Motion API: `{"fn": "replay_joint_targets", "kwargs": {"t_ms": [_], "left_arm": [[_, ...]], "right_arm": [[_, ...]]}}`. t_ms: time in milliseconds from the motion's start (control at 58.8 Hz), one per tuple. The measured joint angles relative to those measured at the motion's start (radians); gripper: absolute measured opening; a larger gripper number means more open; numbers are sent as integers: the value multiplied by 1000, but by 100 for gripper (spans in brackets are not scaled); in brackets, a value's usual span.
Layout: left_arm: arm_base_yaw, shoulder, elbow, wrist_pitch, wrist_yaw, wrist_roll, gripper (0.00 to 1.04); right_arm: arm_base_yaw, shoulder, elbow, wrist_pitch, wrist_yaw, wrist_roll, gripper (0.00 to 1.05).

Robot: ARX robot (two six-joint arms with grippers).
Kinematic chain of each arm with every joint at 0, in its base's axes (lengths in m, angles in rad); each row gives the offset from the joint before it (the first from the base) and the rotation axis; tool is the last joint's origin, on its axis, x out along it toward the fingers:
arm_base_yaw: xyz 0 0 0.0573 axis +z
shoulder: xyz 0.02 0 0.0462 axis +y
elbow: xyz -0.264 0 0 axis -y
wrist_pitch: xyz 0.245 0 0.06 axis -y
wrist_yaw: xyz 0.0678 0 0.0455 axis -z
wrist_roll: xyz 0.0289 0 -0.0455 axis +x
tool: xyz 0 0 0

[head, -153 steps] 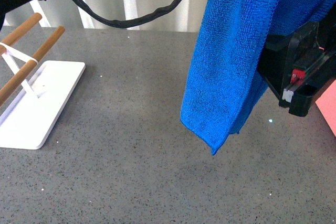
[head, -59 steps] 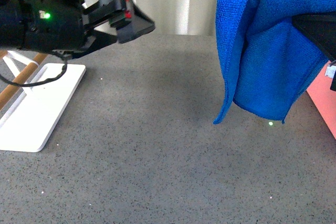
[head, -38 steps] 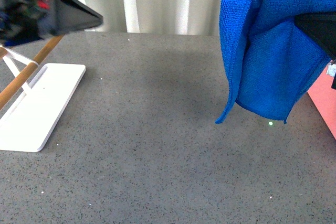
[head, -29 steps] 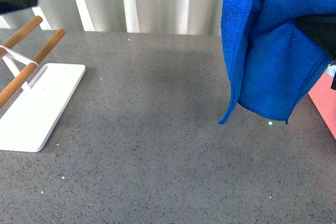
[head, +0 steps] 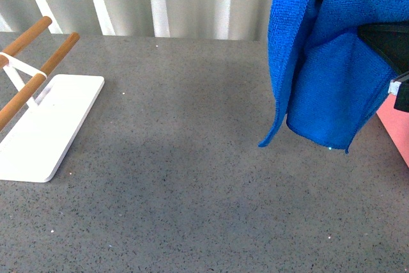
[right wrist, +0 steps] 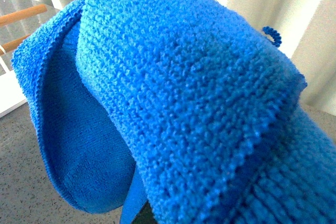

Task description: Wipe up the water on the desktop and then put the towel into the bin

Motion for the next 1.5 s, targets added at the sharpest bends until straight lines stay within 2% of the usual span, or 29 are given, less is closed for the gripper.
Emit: {"fn": "replay_joint_targets", "kwargs": {"t_ms": [340, 680, 765, 969, 1122, 1293, 1497], "left_arm": [[-108, -202, -200, 1, -118, -5, 3], [-200, -433, -319, -111, -210, -5, 4], [-263, -483, -334, -147, -290, -5, 4], [-291, -563, -371, -180, -297, -5, 4], [-291, -618, -378, -215, -300, -5, 4], [-291, -702, -378, -290, -300, -5, 4], [-291, -789, -379, -376, -300, -5, 4]], "right_arm": [[0, 13, 0, 0, 31, 4, 4], [57, 22, 63, -96, 112, -2, 4], [60, 22, 83, -125, 131, -5, 4], [51, 9, 145, -238, 172, -23, 4], [-8, -64, 220, -388, 186, -31, 4], [-111, -152, 329, -546, 163, -26, 4], [-238, -176, 413, -629, 145, -36, 4]]}}
